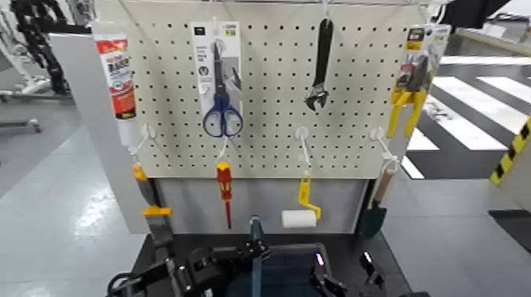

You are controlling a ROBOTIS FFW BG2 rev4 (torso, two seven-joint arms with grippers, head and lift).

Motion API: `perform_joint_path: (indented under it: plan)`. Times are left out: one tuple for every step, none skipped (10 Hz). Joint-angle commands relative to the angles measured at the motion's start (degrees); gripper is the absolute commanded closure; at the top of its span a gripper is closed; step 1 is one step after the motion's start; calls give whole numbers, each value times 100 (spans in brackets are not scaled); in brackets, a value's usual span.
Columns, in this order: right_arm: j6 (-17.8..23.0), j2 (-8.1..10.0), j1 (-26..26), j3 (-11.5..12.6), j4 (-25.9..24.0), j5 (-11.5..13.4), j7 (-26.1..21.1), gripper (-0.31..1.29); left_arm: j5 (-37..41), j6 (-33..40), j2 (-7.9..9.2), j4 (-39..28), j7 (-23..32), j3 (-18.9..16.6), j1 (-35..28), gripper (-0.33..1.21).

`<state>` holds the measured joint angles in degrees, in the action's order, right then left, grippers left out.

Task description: Place the crate on the table.

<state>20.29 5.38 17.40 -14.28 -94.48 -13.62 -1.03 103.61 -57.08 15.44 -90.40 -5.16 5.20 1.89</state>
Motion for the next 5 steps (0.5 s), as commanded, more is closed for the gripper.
perform_joint_path:
  plan:
    - [1, -2, 0, -5, 0, 0, -3, 14, -16, -66, 64, 163, -46, 8, 145, 119]
    - [10, -2, 0, -5, 0, 0, -3, 14, -42, -66, 73, 198, -64, -1, 180, 119]
    - [19, -11, 0, -5, 9, 0, 6, 14, -86, -66, 73, 225, -99, -1, 206, 119]
    - [28, -11, 0, -5, 9, 0, -3, 14, -112, -57, 73, 268, -125, -1, 224, 119]
    - [36, -11, 0, 4, 18, 0, -3, 14, -130, -57, 73, 312, -152, 25, 250, 119]
